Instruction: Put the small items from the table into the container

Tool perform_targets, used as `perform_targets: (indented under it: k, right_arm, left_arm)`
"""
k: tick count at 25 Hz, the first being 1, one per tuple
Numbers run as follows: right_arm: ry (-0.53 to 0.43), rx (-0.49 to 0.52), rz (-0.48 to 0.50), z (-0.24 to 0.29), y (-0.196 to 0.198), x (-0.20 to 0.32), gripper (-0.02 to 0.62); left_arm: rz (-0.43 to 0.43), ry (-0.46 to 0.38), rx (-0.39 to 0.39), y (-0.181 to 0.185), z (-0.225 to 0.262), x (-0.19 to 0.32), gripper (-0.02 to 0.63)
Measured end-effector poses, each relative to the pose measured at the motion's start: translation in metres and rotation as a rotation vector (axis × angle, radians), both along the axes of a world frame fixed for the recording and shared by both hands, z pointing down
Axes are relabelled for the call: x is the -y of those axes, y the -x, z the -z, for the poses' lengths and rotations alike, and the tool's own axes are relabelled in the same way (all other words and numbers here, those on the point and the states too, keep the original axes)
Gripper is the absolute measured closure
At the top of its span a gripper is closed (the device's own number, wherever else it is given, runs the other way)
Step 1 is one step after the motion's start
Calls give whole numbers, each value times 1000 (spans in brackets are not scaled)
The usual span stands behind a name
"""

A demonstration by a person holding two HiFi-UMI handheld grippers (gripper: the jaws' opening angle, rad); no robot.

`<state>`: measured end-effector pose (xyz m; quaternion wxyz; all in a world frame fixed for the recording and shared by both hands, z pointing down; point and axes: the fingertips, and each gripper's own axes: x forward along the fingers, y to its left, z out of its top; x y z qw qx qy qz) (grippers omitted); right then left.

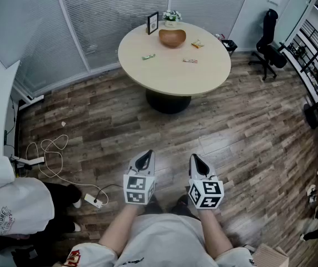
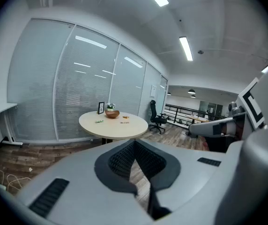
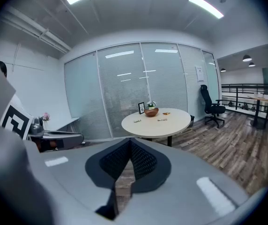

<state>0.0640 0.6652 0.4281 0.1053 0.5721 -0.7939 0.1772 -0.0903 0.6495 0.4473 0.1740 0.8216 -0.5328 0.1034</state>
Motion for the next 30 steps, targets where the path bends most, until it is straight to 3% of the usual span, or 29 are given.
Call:
perform_targets:
  k: [18,24,30]
  right_arm:
    - [-10,41,-32,-5,21,16,594]
    - [12,54,-25,-18,25,65,594]
    - [12,83,19,-24,38,155,594]
  left_arm:
    - [-22,18,-11,24,-11,33,600]
    - [-20,39,3,28,-18,76,600]
    - [-1,57,29,33,-24,149,600]
